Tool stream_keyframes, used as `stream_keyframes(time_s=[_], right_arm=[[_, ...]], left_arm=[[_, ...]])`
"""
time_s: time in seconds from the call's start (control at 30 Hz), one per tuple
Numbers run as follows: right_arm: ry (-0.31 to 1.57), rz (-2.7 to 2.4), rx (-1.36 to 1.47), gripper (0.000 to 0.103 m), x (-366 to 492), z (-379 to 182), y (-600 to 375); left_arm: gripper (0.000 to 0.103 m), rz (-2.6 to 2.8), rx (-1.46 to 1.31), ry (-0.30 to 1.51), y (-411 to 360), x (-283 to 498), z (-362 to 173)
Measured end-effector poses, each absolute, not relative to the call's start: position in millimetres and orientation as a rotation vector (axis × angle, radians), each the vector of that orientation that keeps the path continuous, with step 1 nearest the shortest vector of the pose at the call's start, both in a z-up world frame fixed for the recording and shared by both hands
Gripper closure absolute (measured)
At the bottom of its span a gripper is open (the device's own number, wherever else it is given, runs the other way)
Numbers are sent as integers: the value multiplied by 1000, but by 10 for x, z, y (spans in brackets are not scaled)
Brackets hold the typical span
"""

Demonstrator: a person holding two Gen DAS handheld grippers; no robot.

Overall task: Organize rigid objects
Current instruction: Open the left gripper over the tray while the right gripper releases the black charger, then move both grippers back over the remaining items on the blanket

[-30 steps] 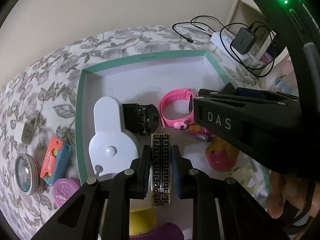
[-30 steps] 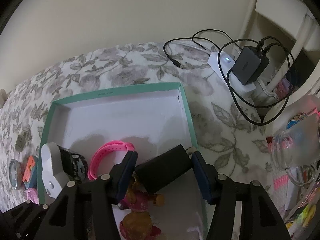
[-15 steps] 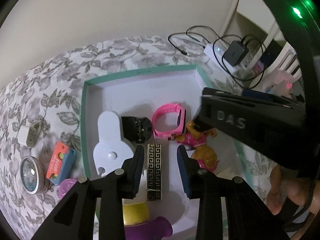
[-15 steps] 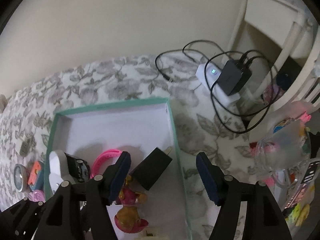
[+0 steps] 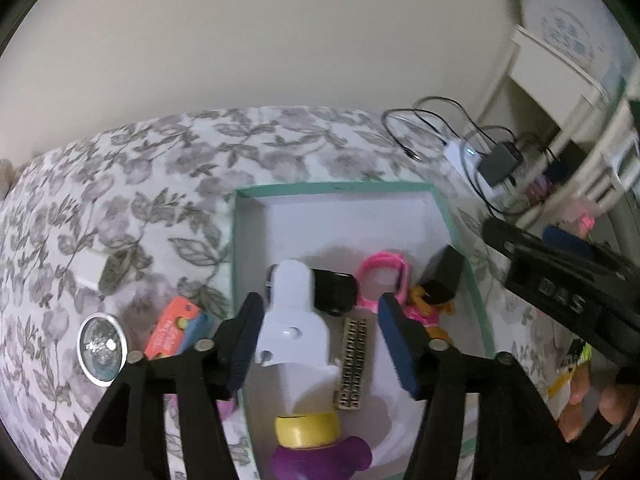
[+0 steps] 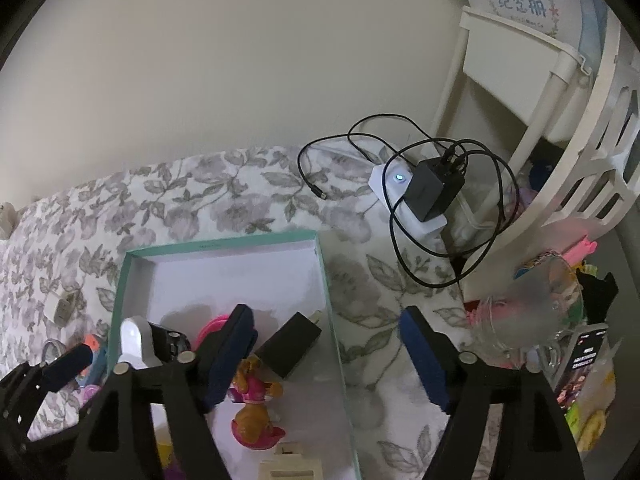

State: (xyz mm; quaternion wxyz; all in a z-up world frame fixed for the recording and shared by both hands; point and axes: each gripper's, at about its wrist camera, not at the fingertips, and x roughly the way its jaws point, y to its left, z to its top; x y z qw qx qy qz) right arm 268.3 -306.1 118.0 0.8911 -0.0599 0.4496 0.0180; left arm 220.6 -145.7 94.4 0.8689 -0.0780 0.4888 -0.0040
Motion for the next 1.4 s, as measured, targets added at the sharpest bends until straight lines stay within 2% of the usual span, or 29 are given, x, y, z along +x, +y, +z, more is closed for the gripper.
stream_keyframes(time_s=[0.17, 0.33, 0.43, 0.5, 0.8, 1.4], right_arm=[[929, 63, -126, 13, 2673, 1186, -2990], [922, 74, -143, 2, 2678, 1182, -2924], [915, 86, -141, 1, 2672, 1195, -2891], [915, 88, -145, 0, 2671, 1193, -2870], [926, 108, -161, 0, 2669, 1172, -2752], [850, 269, -142, 0, 2536, 1394, -2106]], left_arm=[[26, 83, -191, 1019, -1257, 2237, 922], [24, 187, -236, 1030, -1028, 2234, 861], [21, 224, -259, 1037, -925, 2230, 828], [8, 255, -273, 1029, -866, 2218, 815], [2, 329, -314, 991, -585, 2183, 849], [2, 458, -371, 954, 285, 2001, 1111]])
